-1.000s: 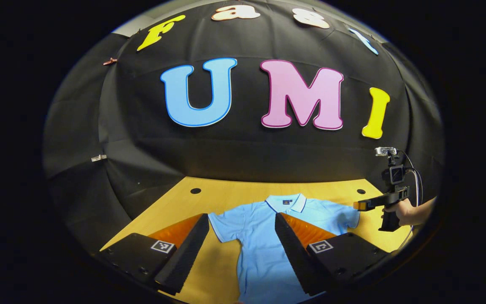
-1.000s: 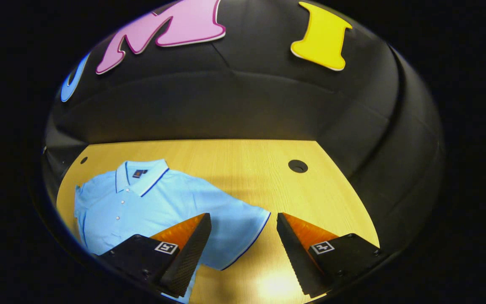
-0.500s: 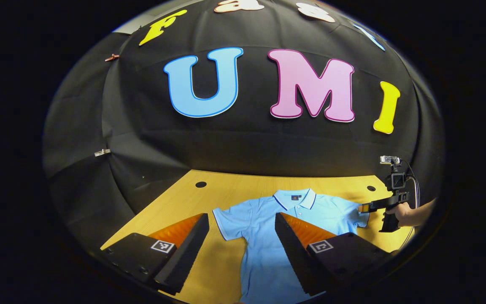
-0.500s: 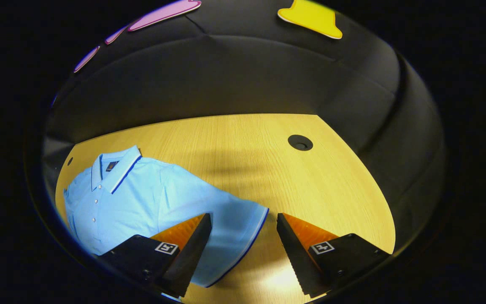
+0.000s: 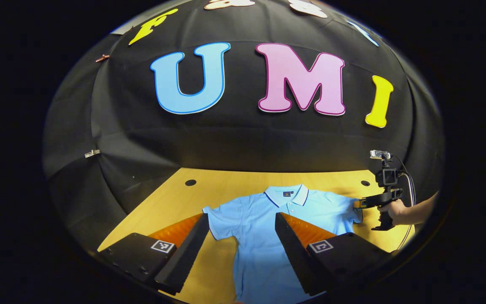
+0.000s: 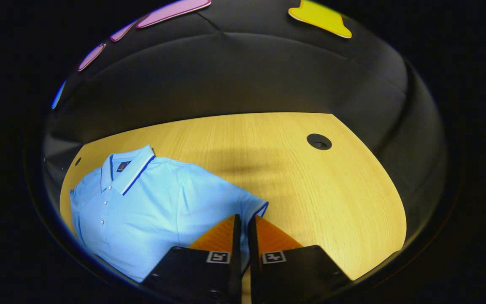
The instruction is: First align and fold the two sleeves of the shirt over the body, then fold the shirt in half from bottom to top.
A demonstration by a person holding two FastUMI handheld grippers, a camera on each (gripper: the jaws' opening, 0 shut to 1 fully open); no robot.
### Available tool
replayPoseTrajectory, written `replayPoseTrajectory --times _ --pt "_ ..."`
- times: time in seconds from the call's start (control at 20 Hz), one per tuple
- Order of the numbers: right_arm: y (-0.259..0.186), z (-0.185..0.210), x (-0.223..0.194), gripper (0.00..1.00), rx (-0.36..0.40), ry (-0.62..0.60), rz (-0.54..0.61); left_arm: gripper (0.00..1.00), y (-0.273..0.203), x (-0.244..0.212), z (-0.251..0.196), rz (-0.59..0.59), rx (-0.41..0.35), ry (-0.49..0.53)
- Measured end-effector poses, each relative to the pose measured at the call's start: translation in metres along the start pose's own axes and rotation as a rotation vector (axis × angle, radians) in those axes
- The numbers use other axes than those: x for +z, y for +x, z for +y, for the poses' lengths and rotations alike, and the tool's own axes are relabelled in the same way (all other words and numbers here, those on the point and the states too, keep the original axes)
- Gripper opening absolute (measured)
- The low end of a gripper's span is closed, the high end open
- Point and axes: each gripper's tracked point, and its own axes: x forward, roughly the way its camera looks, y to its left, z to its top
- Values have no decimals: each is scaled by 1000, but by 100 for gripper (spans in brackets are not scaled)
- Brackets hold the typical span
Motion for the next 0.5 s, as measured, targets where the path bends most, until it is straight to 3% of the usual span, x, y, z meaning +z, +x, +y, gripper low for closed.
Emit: replayPoseTrajectory --times 0.05,0.2,0.25,0.3,0.5 --pt "0 3 1 7 2 -24 -1 100 -2 -2 2 5 -1 10" --pt "-3 7 2 7 8 -44 -2 100 -8 -5 8 9 10 16" --pt "-6 8 5 13 10 -46 -9 100 -10 -6 10 10 15 10" --pt "-9 11 9 7 15 -47 -16 100 -11 -6 9 13 21 3" --pt "-27 35 33 7 59 -94 -60 100 -15 -11 18 10 31 -11"
